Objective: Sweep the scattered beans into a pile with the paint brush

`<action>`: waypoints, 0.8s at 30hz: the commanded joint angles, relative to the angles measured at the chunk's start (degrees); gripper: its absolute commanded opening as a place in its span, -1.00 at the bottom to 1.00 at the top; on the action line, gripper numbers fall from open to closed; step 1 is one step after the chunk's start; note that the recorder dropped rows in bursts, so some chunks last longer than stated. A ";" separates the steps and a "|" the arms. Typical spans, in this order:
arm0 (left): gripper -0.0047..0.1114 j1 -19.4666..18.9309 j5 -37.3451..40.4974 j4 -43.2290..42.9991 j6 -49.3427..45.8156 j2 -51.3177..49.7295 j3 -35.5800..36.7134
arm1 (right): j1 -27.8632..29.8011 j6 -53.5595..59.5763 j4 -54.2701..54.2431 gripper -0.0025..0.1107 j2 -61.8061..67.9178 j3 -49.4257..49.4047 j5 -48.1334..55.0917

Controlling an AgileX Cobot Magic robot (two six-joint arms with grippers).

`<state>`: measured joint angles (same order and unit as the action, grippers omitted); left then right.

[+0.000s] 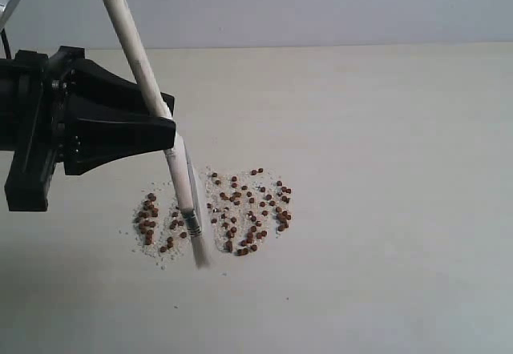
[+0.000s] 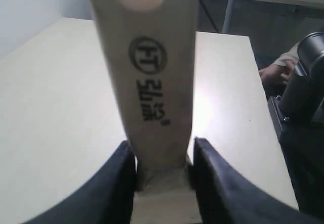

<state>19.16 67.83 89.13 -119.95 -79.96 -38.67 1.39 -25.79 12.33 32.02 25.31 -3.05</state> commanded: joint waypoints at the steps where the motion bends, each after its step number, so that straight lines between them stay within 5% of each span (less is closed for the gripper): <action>1: -0.92 0.27 0.62 1.53 -0.10 -0.06 0.09 | -0.04 2.76 5.72 -0.86 10.62 8.00 13.28; 5: -0.92 0.27 0.06 1.51 -0.10 -0.06 0.09 | -0.04 8.86 -2.00 -0.86 17.07 9.67 19.25; 10: -0.92 0.27 -0.95 1.51 0.16 -0.06 0.09 | -2.53 17.33 -18.03 -0.96 16.98 -2.57 2.47; 24: -0.92 0.27 -3.18 4.85 -0.23 -3.97 0.09 | -26.15 18.09 -14.73 -0.96 18.93 -7.55 -6.82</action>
<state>19.16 66.02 89.63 -119.93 -82.84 -38.67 -21.69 -8.20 -3.35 50.75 17.57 -8.69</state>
